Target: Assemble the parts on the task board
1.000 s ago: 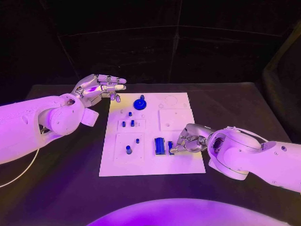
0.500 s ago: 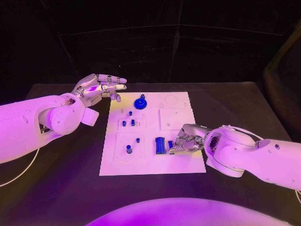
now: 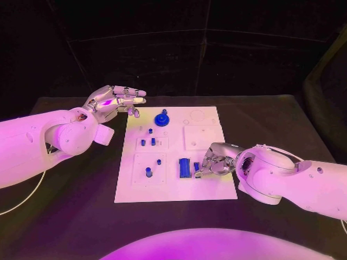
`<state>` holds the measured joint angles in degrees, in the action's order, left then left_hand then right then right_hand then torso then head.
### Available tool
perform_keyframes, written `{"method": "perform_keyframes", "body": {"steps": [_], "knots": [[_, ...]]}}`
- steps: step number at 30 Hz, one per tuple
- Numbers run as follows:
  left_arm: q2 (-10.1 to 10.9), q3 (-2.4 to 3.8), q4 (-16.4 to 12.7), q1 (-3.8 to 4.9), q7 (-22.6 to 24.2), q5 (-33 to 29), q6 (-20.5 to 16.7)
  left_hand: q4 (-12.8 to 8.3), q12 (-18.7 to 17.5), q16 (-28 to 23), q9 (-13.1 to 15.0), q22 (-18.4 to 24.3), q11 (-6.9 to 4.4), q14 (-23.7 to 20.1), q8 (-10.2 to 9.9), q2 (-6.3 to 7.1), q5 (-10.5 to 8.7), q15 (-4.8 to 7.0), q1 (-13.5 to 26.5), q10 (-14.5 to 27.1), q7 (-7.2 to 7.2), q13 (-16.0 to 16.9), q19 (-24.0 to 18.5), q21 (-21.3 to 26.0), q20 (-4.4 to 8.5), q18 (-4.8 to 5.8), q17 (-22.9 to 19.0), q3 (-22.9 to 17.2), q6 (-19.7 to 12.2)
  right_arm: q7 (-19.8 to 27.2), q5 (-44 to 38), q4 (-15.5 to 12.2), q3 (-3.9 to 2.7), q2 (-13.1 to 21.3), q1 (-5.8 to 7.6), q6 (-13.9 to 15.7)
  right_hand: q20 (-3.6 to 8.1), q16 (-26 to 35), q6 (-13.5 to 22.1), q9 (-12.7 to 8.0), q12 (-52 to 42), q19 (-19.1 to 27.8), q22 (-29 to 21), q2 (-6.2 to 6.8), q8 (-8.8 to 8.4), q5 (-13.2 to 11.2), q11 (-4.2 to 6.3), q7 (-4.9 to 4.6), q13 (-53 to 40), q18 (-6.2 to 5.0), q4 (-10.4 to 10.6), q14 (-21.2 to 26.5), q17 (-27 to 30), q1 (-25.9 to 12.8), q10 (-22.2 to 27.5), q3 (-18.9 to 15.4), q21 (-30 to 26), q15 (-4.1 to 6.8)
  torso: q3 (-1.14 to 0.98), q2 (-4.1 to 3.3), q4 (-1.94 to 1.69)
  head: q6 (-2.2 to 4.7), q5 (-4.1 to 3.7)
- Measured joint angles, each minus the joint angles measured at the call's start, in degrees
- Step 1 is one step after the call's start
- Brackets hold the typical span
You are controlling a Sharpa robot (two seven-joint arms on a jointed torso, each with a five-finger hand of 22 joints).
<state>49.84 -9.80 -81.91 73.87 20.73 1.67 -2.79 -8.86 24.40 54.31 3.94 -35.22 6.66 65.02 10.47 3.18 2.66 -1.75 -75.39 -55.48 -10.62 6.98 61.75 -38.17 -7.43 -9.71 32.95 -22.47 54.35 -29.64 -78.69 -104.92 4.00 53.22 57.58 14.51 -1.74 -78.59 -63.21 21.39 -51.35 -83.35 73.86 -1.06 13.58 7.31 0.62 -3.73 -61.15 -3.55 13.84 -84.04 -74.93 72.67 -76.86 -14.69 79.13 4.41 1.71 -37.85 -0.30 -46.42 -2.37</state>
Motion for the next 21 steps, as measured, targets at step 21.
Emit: {"method": "perform_keyframes", "body": {"steps": [21], "knots": [[-2.1, -1.63, 2.2, -0.13, 0.6, -0.5, 0.0, 0.8, -0.9, -6.7, -0.1, 2.4, 0.70, -6.8, 0.0, -0.31, 0.00, -1.18, 1.1, 2.4, 0.00, -1.0, -5.3, 4.5, -0.88, 0.02, -3.6, 0.8, -1.0, 34.1, 41.2, 14.8, -0.40, -0.2, 3.67, 4.9, -7.10, 59.2, 10.6, -3.8, 39.5, 28.4, -47.4, -4.80, -7.50, 0.0, -7.18, -6.46, 36.0, -6.27, -7.8, 21.2, 42.4, 16.3, 17.4, 2.1, -48.8, -7.96, 0.90, 2.53, -0.26, 5.37, -1.87]]}}
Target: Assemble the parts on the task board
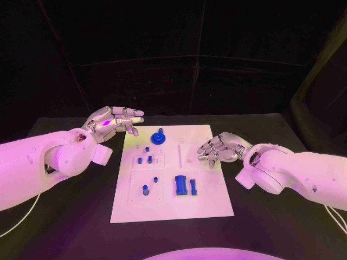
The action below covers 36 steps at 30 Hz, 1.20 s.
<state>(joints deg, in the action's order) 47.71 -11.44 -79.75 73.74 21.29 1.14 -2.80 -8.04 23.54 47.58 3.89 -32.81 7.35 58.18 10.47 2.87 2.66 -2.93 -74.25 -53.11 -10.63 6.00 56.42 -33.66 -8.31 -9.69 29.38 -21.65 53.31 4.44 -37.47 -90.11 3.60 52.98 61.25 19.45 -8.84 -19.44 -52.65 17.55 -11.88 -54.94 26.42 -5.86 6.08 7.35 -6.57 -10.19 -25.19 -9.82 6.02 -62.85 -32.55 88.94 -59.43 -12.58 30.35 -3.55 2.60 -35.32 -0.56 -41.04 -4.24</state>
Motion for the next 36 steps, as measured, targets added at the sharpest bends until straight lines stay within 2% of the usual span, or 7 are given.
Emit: {"method": "perform_keyframes", "body": {"steps": [8, 11, 17, 23, 27, 31, 36], "knots": [[-4.3, -0.40, 6.5, -1.54, 2.7, -2.3, -1.2, 1.4, -5.7, -22.1, 0.0, 9.9, 1.65, -7.8, -0.2, 0.25, 0.22, -4.28, 1.8, -1.6, 0.64, -2.4, -12.8, 15.0, -4.13, -0.01, -11.5, -1.0, -0.2, 11.9, 17.1, 15.2, -1.56, -8.4, 0.72, -2.0, -3.48, 13.9, -0.9, -5.1, 6.3, 0.3, -9.9, -0.83, -2.32, -0.5, -1.40, 0.11, 15.7, 0.00, -3.7, 1.2, 14.7, 0.1, -3.4, -0.4, -13.3, -2.70, 0.24, 2.04, 0.07, 3.02, 0.36], [-5.5, -0.41, 8.8, -2.57, 4.3, -3.3, -1.9, 2.2, -10.7, -30.1, -0.1, 15.3, 1.96, -5.5, -1.7, 0.25, 0.22, -5.09, 1.8, -3.9, 1.14, -2.4, -12.4, 20.1, -6.14, 0.00, -16.6, -1.0, 0.3, 14.6, 20.3, 19.3, -1.83, -11.0, 0.71, -3.5, -3.39, 15.8, -1.4, -7.3, 7.8, -2.2, -12.9, -1.85, -2.32, -0.8, -1.31, 0.08, 19.8, 0.01, -5.7, -0.7, 19.5, -0.9, -4.5, -0.3, -16.7, -2.56, 0.21, 2.62, 0.06, 4.06, 0.36], [-7.1, -0.41, 12.3, -4.50, 6.8, -4.8, -3.0, 2.9, -14.7, -35.5, -0.1, 19.0, 2.28, -4.0, -3.2, 0.24, 0.22, -5.56, 1.8, -4.6, 0.90, -2.4, -11.6, 23.2, -6.89, 0.00, -19.9, -0.3, 0.6, 18.1, 23.3, 24.3, -2.16, -14.5, 0.71, -6.4, -2.93, 15.8, -2.1, -8.8, 7.9, -4.7, -15.0, -2.38, -2.32, -1.2, -1.11, 0.02, 21.6, 0.02, -7.3, -2.8, 22.9, -1.4, -5.1, -0.4, -18.5, -2.24, -0.12, 3.38, -0.18, 5.93, 0.44], [-6.8, 0.00, 11.5, -4.79, 6.6, -4.8, -3.4, 5.9, -16.8, -38.2, -2.3, 22.0, 0.49, -14.6, -4.8, -1.53, -1.46, -3.88, 16.5, 6.8, 2.81, -4.5, -20.3, 25.5, -3.89, 0.92, -22.0, 4.3, -9.9, 18.0, 23.3, 23.3, -2.15, -14.0, 0.52, -6.0, -0.63, 17.9, 8.5, -10.7, 10.3, 6.9, -17.5, -0.85, -4.56, -4.0, 0.32, 1.88, 23.7, 1.06, -6.7, 10.2, 25.1, -19.4, 7.6, 2.1, -21.2, 0.74, -0.29, 3.41, -0.18, 5.87, 0.90], [-6.5, 1.07, 9.6, -5.64, 6.6, -4.7, -4.8, 6.9, -17.8, -39.6, -3.1, 23.7, -0.68, -21.1, -6.9, -2.18, -1.97, -2.88, 25.1, 13.7, 3.99, -5.2, -25.7, 26.6, -2.06, 1.77, -23.1, 6.9, -16.4, 18.0, 23.9, 20.7, -2.28, -13.3, 0.31, -4.6, 0.78, 18.5, 15.1, -11.7, 10.8, 14.0, -18.8, 0.16, -5.11, -5.6, 1.53, 3.12, 24.4, 1.91, -6.4, 18.0, 26.2, -29.8, 15.3, 3.7, -22.5, 2.08, -0.88, 3.59, 0.03, 6.18, 2.18], [-5.9, 2.92, 6.5, -6.86, 6.6, -4.5, -7.9, 7.5, -20.0, -40.8, -3.5, 25.1, -1.74, -27.1, -8.7, -2.53, -2.20, -0.66, 33.0, 20.0, 5.08, -5.6, -30.6, 27.8, -0.41, 2.75, -24.6, 9.3, -22.3, 18.5, 25.2, 16.5, -2.57, -12.3, 0.02, -1.4, 2.02, 18.8, 20.9, -13.7, 11.2, 20.4, -20.0, 2.24, -5.50, -6.3, 3.83, 4.25, 24.8, 2.78, -6.2, 25.0, 27.2, -38.9, 22.1, 5.1, -23.7, 2.81, -1.80, 3.89, 0.31, 6.53, 3.59], [-5.0, 5.54, 1.6, -8.90, 6.7, -4.1, -13.9, 7.8, -21.8, -42.1, -3.7, 26.4, -4.24, -32.4, -9.4, -2.72, -2.23, 1.21, 40.0, 25.6, 7.68, -5.8, -35.0, 29.9, 1.11, 3.21, -27.0, 11.3, -27.6, 19.6, 27.8, 10.1, -2.95, -10.7, -0.48, 4.6, 3.19, 19.0, 26.3, -15.7, 11.5, 26.3, -21.3, 4.15, -5.65, -6.7, 5.34, 6.42, 25.0, 3.21, -6.0, 31.4, 29.8, -47.5, 28.5, 6.3, -24.9, 3.20, -2.31, 4.05, 0.47, 6.65, 4.15]]}}
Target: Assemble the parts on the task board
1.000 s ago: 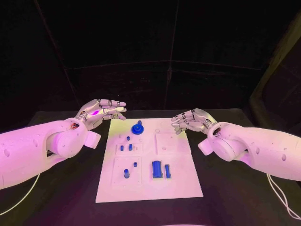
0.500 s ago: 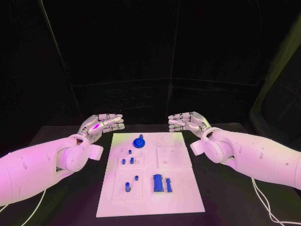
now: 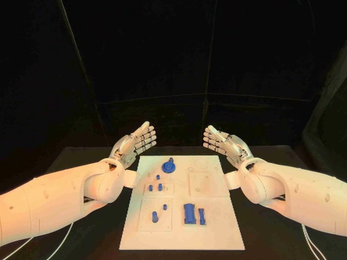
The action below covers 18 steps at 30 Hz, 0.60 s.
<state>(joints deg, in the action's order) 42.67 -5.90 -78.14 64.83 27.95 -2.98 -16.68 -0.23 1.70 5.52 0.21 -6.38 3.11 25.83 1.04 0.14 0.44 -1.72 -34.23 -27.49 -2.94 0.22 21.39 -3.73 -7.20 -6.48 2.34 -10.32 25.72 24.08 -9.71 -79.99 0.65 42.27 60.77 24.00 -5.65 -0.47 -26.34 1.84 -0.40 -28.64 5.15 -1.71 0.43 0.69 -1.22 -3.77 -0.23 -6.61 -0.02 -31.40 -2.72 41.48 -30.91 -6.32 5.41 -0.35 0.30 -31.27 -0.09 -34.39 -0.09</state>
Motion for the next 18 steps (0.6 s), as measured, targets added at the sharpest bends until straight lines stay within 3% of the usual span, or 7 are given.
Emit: {"method": "perform_keyframes", "body": {"steps": [4, 7, 9, 10, 13, 14, 18], "knots": [[0.7, 2.29, -4.4, -1.84, 0.1, 0.5, -6.5, 0.1, -0.6, -2.1, -0.1, 1.0, -1.44, -3.8, -0.3, -0.08, 0.00, 0.82, 5.0, 4.1, 1.34, -0.1, -3.1, 1.8, 1.03, 1.04, -1.1, 1.5, -3.8, 1.2, 2.7, -4.8, -0.31, 1.1, -0.34, 5.9, 1.96, 0.0, 3.9, -0.9, 0.0, 4.2, -2.2, 0.81, 0.00, -0.3, 0.59, 1.77, 0.1, 0.88, -0.1, 4.6, 1.3, -6.0, 4.5, 0.8, -2.2, 0.19, -0.19, 0.05, 0.05, 0.02, 0.08], [1.2, 3.68, -7.2, -2.99, 0.2, 0.9, -11.6, 0.1, -1.0, -3.5, -0.1, 2.9, -2.15, -6.5, -0.6, -0.11, -0.03, 1.20, 8.7, 7.0, 2.04, -0.1, -5.4, 2.6, 2.04, 3.44, -1.6, 2.7, -6.5, 2.1, 4.7, -7.3, -0.42, 1.8, -0.53, 10.1, 3.51, 0.2, 6.7, -1.3, 0.0, 7.2, -3.5, 1.17, 0.00, -0.3, 0.82, 2.60, 0.1, 0.96, 0.0, 7.9, 1.9, -10.5, 7.8, 2.7, -3.5, 0.26, -0.24, 0.07, 0.08, 0.02, 0.09], [1.5, 4.48, -8.8, -3.61, 0.3, 1.1, -14.8, 0.2, -1.0, -4.1, -0.1, 3.9, -2.43, -8.1, -0.6, -0.12, -0.22, 1.31, 10.6, 8.6, 2.26, -0.1, -6.6, 2.6, 3.25, 3.58, -1.8, 3.2, -8.0, 2.7, 5.8, -8.5, -0.54, 2.1, -0.64, 12.5, 4.10, 0.2, 8.2, -1.4, 0.0, 8.8, -3.9, 1.33, -0.08, -0.3, 0.94, 2.90, 0.1, 2.68, 0.0, 9.7, 2.1, -12.8, 9.5, 3.7, -4.0, 0.27, -0.26, 0.08, 0.08, 0.02, 0.09], [1.6, 4.77, -9.3, -3.83, 0.3, 1.2, -16.1, 0.2, -1.0, -4.3, -0.1, 4.2, -2.51, -8.7, -0.6, -0.12, -0.22, 1.40, 11.6, 9.3, 2.35, -0.1, -7.2, 2.9, 3.82, 4.36, -1.9, 3.5, -8.7, 3.0, 6.3, -8.9, -0.56, 2.2, -0.65, 13.4, 4.33, 0.2, 9.0, -1.5, 0.0, 9.7, -4.1, 1.38, -0.21, -0.3, 1.01, 3.04, 0.1, 3.11, 0.0, 10.6, 2.2, -14.0, 10.4, 4.1, -4.3, 0.32, -0.27, 0.08, 0.08, 0.02, 0.09], [1.9, 5.44, -10.8, -4.42, 0.4, 1.5, -19.9, 0.1, -1.3, -4.7, -0.1, 5.1, -2.79, -10.9, -0.6, -0.14, -0.22, 1.55, 14.4, 11.5, 2.62, -0.1, -8.8, 3.1, 5.39, 4.53, -2.1, 4.2, -10.8, 3.6, 7.4, -9.7, -0.57, 2.4, -0.69, 15.8, 4.88, 0.2, 11.1, -1.6, 0.0, 11.9, -4.5, 1.52, -0.22, -0.3, 1.05, 3.33, 0.1, 4.44, 0.0, 13.1, 2.4, -17.3, 12.9, 4.8, -4.6, 0.28, -0.28, 0.08, 0.08, 0.02, 0.09], [1.9, 5.58, -11.0, -4.54, 0.4, 1.6, -20.8, 0.2, -1.3, -4.8, -0.1, 5.3, -2.80, -11.4, -0.6, -0.14, -0.22, 1.59, 15.1, 12.2, 2.65, -0.1, -9.3, 3.3, 5.61, 5.24, -2.1, 4.5, -11.4, 3.7, 7.7, -9.8, -0.58, 2.4, -0.70, 16.3, 4.97, 0.2, 11.6, -1.6, 0.0, 12.7, -4.6, 1.55, -0.21, -0.3, 1.10, 3.42, 0.1, 4.46, 0.0, 13.9, 2.5, -18.3, 13.6, 5.1, -4.6, 0.35, -0.28, 0.09, 0.08, 0.02, 0.09], [2.0, 5.78, -11.6, -4.74, 0.5, 1.8, -23.7, 0.2, -1.3, -4.9, -0.1, 5.8, -2.99, -13.6, -0.8, -0.14, -0.22, 1.65, 18.0, 14.4, 2.80, -0.2, -11.1, 3.3, 6.35, 5.26, -2.2, 6.4, -13.5, 4.2, 8.5, -9.8, -0.58, 2.4, -0.71, 17.8, 5.27, 0.2, 13.8, -1.7, 0.1, 15.0, -4.9, 1.62, -0.21, -0.3, 1.17, 3.59, 0.1, 5.35, 0.0, 16.4, 2.5, -21.7, 16.2, 5.6, -5.0, 0.30, -0.29, 0.09, 0.09, 0.02, 0.09]]}}
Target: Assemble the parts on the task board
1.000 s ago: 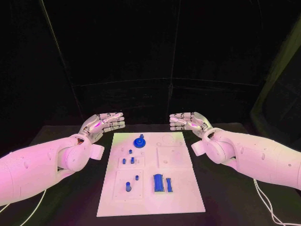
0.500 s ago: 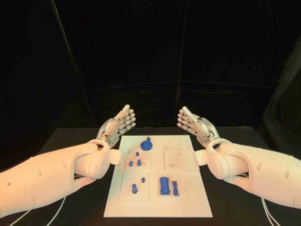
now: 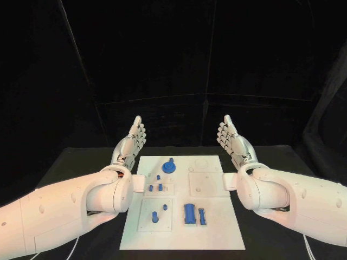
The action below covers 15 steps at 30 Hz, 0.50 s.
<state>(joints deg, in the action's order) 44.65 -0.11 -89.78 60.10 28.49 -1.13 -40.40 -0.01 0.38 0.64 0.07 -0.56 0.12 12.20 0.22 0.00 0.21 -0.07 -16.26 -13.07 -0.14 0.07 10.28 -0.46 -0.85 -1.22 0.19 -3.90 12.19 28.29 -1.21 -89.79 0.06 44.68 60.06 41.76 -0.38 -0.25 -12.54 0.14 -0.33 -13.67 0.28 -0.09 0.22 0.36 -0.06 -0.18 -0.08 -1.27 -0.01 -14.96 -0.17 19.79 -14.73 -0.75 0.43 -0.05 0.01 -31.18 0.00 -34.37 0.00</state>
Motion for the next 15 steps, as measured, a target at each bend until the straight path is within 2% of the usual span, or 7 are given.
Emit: {"method": "perform_keyframes", "body": {"steps": [6, 11, 14, 15], "knots": [[0.0, 0.02, 0.0, -0.02, 0.1, 0.2, -1.9, 0.0, 0.0, -0.3, 0.0, 0.3, -0.10, -2.7, 0.0, -0.01, 0.00, 0.02, 3.7, 3.0, 0.12, 0.0, -2.2, 0.0, 0.64, 0.00, -0.1, 2.5, -2.7, 0.4, 0.7, 0.0, 0.00, 0.0, 0.00, 1.1, 0.28, 0.0, 2.7, 0.0, 0.1, 2.9, -0.1, 0.05, 0.00, 0.0, 0.02, 0.10, 0.0, 0.01, -0.1, 3.1, 0.0, -4.2, 3.1, 0.2, 0.0, 0.07, -0.01, 0.00, 0.01, 0.00, 0.00], [0.0, 0.02, -0.1, -0.02, 0.1, 0.3, -2.7, 0.0, 0.0, -0.3, 0.0, 0.4, -0.22, -4.4, 0.0, -0.02, 0.00, 0.07, 6.0, 4.7, 0.06, 0.0, -3.6, 0.2, 0.84, 0.00, -0.1, 2.9, -4.5, 0.5, 1.0, 0.0, 0.00, 0.0, 0.00, 1.5, 0.31, 0.0, 4.4, -0.1, 0.1, 4.9, -0.2, 0.06, 0.00, 0.0, 0.01, 0.25, 0.0, -0.01, 0.1, 5.4, 0.1, -7.1, 5.3, 0.4, 0.0, 0.06, -0.01, 0.00, 0.01, 0.00, 0.00], [0.0, 0.02, -0.1, -0.03, 0.1, 0.3, -2.9, 0.0, 0.0, -0.3, 0.0, 0.5, -0.12, -5.3, 0.0, -0.02, 0.00, 0.08, 7.1, 5.6, 0.09, 0.0, -4.2, 0.2, 0.81, -0.01, -0.1, 3.3, -5.3, 0.6, 1.1, 0.0, 0.00, 0.0, 0.00, 1.7, 0.32, 0.0, 5.3, -0.1, 0.1, 5.9, -0.2, 0.05, 0.00, 0.0, 0.05, 0.03, 0.0, 0.03, 0.1, 6.4, 0.1, -8.5, 6.2, 0.4, -0.1, 0.07, -0.01, 0.00, 0.01, 0.00, 0.00], [0.0, 0.02, -0.1, -0.03, 0.1, 0.3, -3.0, 0.0, 0.0, -0.3, 0.0, 0.5, -0.10, -5.4, 0.0, 0.13, 0.00, 0.07, 7.3, 5.9, 0.06, 0.0, -4.5, 0.2, 0.84, 0.40, -0.1, 3.3, -5.4, 0.6, 1.1, 0.0, 0.00, 0.0, 0.00, 1.7, 0.30, 0.0, 5.5, -0.1, 0.1, 6.1, -0.2, 0.12, 0.00, 0.0, 0.08, 0.20, 0.0, 0.54, 0.1, 6.8, 0.1, -8.9, 6.5, 0.4, -0.2, 0.06, -0.01, 0.01, 0.01, 0.00, 0.00]]}}
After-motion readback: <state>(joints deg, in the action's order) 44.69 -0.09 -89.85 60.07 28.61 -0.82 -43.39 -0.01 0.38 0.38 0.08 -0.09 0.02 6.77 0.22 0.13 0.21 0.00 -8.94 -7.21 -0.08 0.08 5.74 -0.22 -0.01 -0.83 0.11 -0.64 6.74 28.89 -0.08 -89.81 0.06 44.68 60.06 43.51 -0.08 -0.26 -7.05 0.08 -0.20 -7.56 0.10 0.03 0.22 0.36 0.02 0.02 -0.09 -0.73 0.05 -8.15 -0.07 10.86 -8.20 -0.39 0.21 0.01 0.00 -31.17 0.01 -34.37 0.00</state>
